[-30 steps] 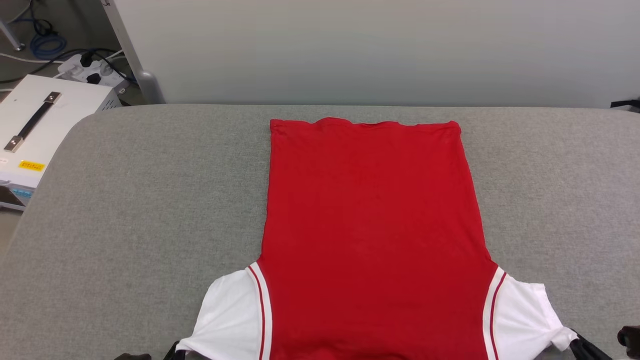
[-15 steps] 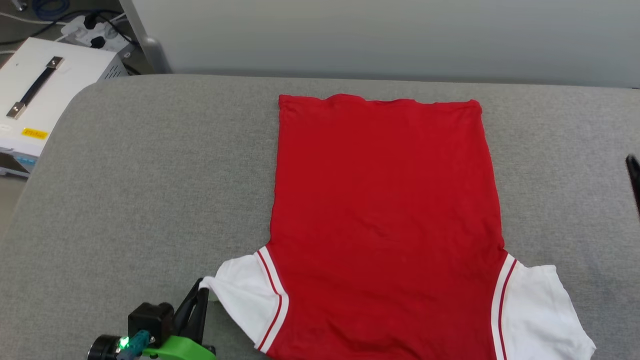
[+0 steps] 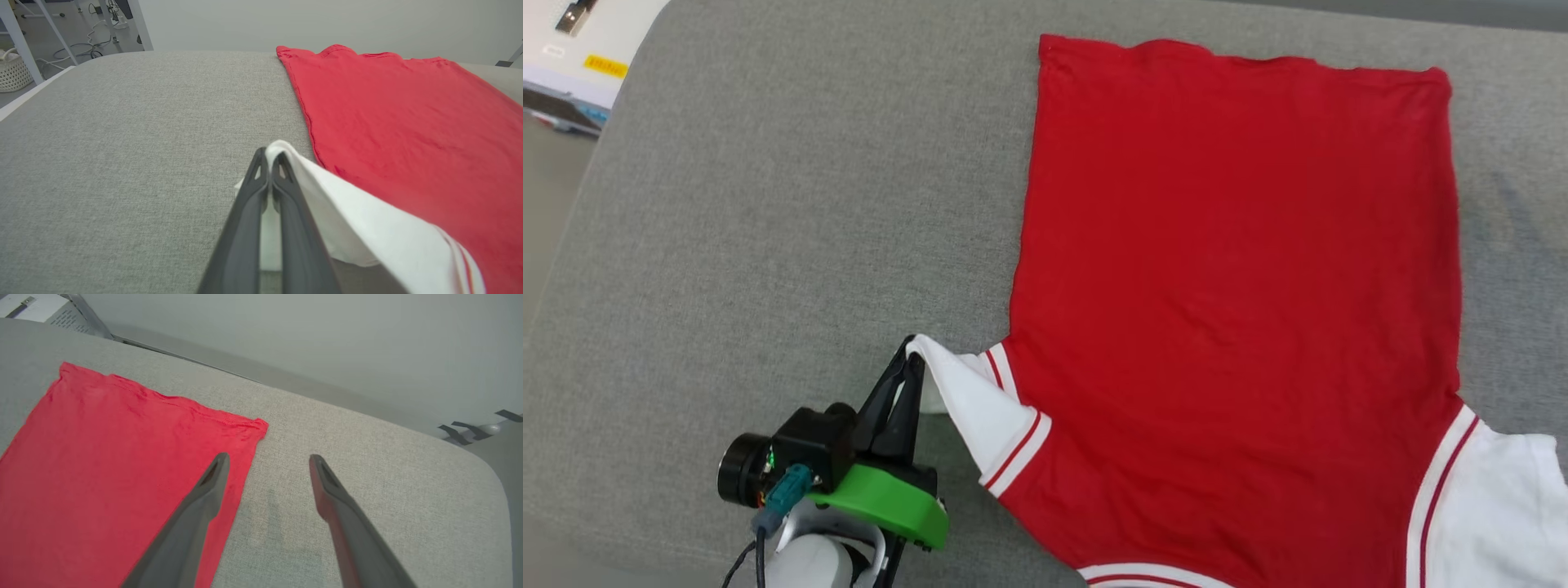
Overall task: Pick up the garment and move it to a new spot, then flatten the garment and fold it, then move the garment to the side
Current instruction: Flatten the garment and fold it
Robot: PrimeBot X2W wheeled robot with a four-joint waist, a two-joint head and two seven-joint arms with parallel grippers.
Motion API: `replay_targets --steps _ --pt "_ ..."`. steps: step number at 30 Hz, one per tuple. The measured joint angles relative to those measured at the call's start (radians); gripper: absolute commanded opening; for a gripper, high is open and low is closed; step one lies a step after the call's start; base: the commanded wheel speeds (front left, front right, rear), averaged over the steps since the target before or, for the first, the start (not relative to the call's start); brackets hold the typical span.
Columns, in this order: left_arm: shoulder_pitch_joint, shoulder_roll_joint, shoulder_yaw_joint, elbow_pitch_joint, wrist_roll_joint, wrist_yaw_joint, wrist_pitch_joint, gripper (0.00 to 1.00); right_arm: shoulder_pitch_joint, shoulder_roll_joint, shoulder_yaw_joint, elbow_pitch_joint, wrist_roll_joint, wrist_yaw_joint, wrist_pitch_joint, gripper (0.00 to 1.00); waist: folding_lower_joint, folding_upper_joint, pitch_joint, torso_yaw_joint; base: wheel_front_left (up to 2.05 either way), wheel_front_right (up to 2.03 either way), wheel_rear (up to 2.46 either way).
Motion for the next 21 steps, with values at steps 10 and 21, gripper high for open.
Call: replay_targets --steps 10,21 --pt "-0.055 -0.094 0.028 -0.019 0.059 -0.065 0.000 0.00 -0.224 -0.005 0.063 0.207 -0.084 0.000 0.303 1.00 0.0001 0.0000 0.152 0.093 0.00 0.00 0.00" --pt "-0.075 -0.155 0.092 -0.017 0.130 -0.124 0.000 0.00 -0.200 -0.039 0.069 0.261 -0.105 0.000 0.292 0.07 0.0001 -0.0001 0.277 0.179 0.00 0.00 0.00"
